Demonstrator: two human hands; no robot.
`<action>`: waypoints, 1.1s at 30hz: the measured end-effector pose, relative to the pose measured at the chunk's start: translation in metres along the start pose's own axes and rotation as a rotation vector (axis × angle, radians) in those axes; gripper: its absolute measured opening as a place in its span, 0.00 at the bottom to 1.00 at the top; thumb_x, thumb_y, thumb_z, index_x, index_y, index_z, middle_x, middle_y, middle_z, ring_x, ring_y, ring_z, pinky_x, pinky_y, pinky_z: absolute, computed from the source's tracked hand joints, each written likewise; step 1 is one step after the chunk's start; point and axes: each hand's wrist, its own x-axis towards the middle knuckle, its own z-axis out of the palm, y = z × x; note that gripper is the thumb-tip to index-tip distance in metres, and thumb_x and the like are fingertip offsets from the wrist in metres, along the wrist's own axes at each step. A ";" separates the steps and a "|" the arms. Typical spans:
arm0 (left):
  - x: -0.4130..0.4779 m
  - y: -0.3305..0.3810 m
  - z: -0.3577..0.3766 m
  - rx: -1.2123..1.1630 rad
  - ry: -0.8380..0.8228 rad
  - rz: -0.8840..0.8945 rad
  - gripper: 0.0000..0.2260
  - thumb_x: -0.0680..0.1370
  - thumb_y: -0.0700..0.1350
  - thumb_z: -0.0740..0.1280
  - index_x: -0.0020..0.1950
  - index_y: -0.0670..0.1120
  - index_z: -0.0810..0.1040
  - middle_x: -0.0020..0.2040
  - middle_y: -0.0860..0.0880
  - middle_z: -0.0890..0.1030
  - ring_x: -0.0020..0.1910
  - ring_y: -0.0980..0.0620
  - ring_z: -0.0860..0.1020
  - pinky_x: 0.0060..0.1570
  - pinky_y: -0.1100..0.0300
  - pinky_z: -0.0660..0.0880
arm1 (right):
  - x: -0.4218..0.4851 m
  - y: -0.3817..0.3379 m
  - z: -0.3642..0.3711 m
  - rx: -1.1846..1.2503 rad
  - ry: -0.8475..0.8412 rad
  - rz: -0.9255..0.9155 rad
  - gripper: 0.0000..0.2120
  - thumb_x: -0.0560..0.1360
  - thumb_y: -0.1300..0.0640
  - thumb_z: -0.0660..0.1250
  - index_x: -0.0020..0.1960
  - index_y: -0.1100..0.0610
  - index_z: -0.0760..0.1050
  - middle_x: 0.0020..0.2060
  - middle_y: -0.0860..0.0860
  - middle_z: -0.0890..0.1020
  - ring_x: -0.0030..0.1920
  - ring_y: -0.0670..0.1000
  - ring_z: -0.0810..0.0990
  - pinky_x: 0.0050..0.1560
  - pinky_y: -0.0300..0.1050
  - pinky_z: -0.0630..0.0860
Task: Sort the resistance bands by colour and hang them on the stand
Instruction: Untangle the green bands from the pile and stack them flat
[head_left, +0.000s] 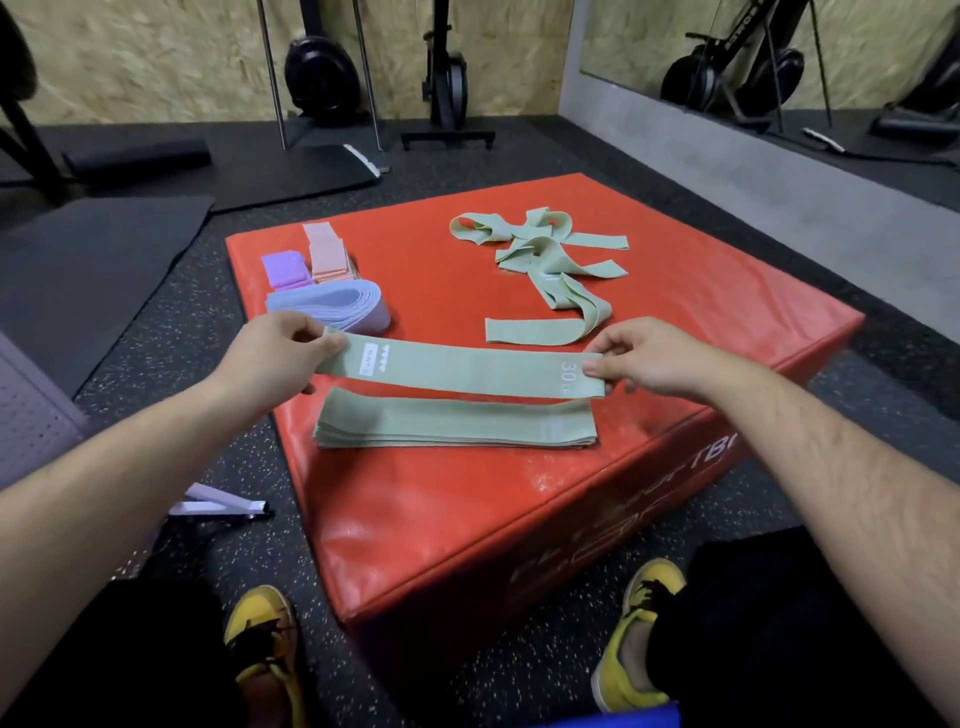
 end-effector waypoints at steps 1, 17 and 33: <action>-0.003 -0.003 0.001 0.011 -0.003 0.004 0.08 0.78 0.45 0.71 0.41 0.43 0.79 0.37 0.46 0.79 0.33 0.48 0.76 0.38 0.51 0.79 | -0.002 0.000 0.003 -0.015 -0.015 0.013 0.02 0.77 0.61 0.72 0.48 0.59 0.82 0.37 0.51 0.85 0.33 0.43 0.81 0.33 0.36 0.74; -0.013 -0.044 0.025 0.334 -0.066 0.126 0.11 0.76 0.46 0.73 0.53 0.46 0.74 0.42 0.50 0.76 0.41 0.48 0.74 0.37 0.58 0.65 | -0.006 0.003 0.038 -0.391 0.000 -0.016 0.06 0.73 0.53 0.73 0.49 0.51 0.79 0.38 0.47 0.80 0.36 0.47 0.77 0.35 0.40 0.68; -0.012 -0.018 0.063 0.545 -0.550 0.647 0.31 0.70 0.71 0.61 0.69 0.57 0.75 0.64 0.54 0.78 0.63 0.52 0.75 0.62 0.50 0.73 | -0.003 -0.004 0.056 -0.551 -0.190 -0.227 0.33 0.66 0.42 0.79 0.68 0.43 0.73 0.63 0.44 0.77 0.63 0.47 0.74 0.67 0.48 0.71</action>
